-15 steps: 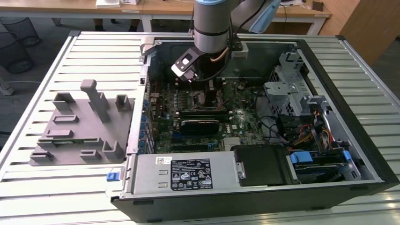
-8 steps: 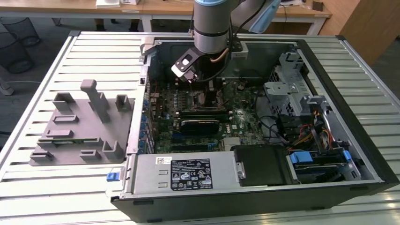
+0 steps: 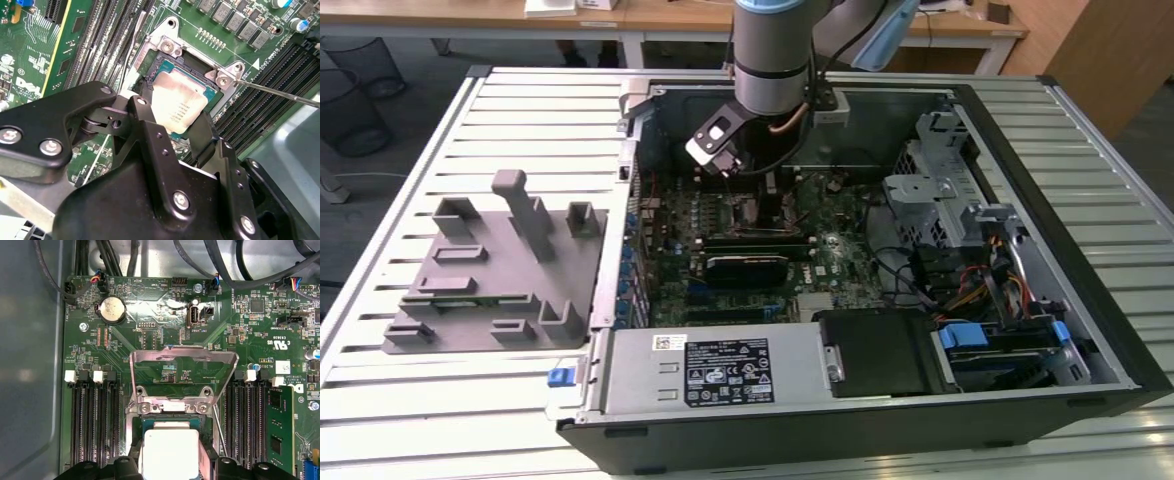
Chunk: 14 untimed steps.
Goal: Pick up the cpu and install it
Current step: 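Place the cpu into insertion slot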
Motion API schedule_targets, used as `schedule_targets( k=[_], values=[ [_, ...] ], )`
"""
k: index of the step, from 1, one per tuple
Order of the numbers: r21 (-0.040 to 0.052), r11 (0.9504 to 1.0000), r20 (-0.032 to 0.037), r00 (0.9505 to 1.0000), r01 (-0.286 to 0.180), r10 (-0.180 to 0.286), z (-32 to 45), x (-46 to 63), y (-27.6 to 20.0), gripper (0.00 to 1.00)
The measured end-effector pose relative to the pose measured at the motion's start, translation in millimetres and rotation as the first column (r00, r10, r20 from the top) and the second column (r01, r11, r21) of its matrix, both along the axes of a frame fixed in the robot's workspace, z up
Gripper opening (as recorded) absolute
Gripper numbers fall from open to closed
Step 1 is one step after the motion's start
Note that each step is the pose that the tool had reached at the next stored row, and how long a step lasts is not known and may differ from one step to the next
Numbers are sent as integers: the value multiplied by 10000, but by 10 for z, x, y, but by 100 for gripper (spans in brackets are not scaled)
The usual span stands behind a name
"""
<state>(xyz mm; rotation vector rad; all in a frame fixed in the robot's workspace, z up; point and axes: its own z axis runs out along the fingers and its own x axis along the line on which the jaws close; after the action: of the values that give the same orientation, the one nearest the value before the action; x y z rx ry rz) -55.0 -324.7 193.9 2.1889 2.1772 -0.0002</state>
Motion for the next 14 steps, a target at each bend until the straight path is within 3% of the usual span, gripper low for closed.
schedule_targets(
  k=[12,14],
  values=[
    [18,10000,12,10000,-1,1,-11,2,3,53],
    [17,10000,11,10000,-1,1,-12,3,4,60]
  ],
)
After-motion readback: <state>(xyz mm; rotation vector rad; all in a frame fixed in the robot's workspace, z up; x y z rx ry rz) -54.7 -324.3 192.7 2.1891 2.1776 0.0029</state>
